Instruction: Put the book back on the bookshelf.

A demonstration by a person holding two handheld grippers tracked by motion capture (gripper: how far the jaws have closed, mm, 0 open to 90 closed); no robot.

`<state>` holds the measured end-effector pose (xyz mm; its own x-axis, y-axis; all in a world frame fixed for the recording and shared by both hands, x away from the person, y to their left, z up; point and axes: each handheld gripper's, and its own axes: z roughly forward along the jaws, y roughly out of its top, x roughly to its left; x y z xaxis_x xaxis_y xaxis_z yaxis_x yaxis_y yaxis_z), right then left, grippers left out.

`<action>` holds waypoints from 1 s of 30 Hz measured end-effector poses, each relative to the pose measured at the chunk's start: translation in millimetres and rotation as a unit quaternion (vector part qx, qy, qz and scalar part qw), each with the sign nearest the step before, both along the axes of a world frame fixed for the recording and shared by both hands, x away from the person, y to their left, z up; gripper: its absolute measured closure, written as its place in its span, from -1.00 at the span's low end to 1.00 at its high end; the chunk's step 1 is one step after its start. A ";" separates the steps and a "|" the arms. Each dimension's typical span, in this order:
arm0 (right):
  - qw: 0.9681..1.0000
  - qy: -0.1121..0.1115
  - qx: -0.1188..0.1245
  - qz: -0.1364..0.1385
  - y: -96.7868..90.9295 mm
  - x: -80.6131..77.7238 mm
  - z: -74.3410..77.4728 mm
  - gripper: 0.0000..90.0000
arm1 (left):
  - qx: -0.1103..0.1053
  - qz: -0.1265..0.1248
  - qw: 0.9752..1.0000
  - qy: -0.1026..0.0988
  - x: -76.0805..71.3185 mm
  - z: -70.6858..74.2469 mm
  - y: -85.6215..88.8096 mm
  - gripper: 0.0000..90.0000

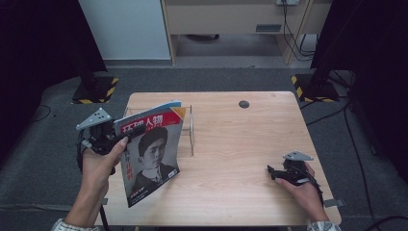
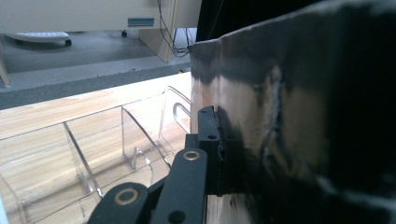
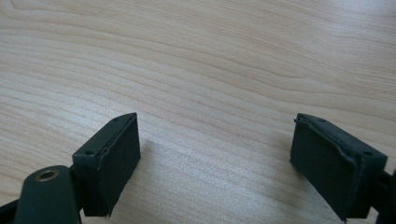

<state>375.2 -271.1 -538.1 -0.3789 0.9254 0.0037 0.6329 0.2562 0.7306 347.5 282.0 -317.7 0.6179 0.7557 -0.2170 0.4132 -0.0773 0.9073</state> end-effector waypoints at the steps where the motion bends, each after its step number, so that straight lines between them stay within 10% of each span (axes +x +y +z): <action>1: 1.000 0.000 0.000 0.000 0.0 0.0 0.0 -0.64 | 0.000 0.001 1.000 0.000 -0.3 0.1 1.2 0.92; 30: 1.000 0.000 0.000 0.000 0.0 0.0 0.0 -0.64 | 0.005 0.028 1.000 -0.001 -5.8 1.6 29.3 0.92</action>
<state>375.2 -271.1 -538.2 -0.3785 0.9256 0.0034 0.6325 0.2560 0.7311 341.7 311.4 -316.1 0.5744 0.7918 -0.2077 0.4150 -0.0630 0.9076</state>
